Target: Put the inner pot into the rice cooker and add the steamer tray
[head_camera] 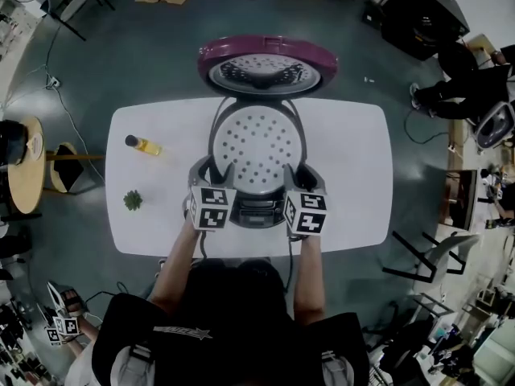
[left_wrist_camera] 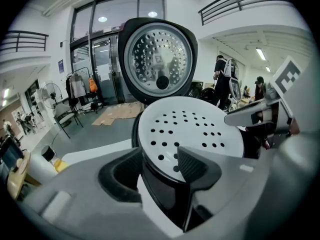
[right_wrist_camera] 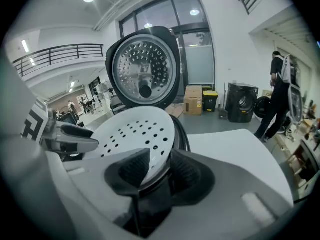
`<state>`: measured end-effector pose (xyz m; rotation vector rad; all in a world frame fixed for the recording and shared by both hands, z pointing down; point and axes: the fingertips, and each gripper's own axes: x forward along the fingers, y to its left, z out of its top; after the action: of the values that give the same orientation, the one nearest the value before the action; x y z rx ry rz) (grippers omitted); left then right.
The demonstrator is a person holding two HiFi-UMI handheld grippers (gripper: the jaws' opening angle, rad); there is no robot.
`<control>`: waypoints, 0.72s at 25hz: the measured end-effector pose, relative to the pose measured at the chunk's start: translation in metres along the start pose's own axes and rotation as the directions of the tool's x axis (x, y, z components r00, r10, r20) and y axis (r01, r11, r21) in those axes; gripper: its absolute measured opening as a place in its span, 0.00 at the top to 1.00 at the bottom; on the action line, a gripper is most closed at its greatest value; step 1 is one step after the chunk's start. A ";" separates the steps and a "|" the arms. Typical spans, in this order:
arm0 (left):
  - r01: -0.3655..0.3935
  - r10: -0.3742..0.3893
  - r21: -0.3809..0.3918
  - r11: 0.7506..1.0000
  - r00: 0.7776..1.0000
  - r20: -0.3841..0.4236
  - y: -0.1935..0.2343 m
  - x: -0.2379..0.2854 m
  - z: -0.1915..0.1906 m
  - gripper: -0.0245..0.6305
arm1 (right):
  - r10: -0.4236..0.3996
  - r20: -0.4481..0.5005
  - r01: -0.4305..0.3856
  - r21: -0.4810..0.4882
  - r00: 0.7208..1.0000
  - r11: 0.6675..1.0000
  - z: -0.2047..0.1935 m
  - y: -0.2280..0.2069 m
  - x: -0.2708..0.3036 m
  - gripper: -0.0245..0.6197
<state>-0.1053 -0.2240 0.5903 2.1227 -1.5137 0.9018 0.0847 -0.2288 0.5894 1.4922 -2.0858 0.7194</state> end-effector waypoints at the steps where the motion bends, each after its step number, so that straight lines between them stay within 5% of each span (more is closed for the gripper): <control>1: 0.001 -0.001 0.001 1.000 1.000 0.002 0.000 0.000 0.000 0.61 | 0.003 0.005 -0.003 0.001 1.000 1.000 0.001 0.000 0.000 0.75; 3: 0.001 -0.001 -0.006 1.000 1.000 0.012 0.002 0.000 0.000 0.61 | 0.008 0.018 -0.008 0.003 1.000 1.000 0.003 0.000 -0.001 0.68; 18: -0.039 0.041 -0.014 0.999 0.989 0.144 0.007 -0.036 0.031 0.60 | 0.030 0.166 -0.020 -0.062 0.986 0.998 0.042 0.013 -0.034 0.68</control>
<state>-0.1106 -0.2209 0.5424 2.1986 -1.6327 0.7661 0.0794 -0.2286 0.5341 1.5423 -2.2328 0.5520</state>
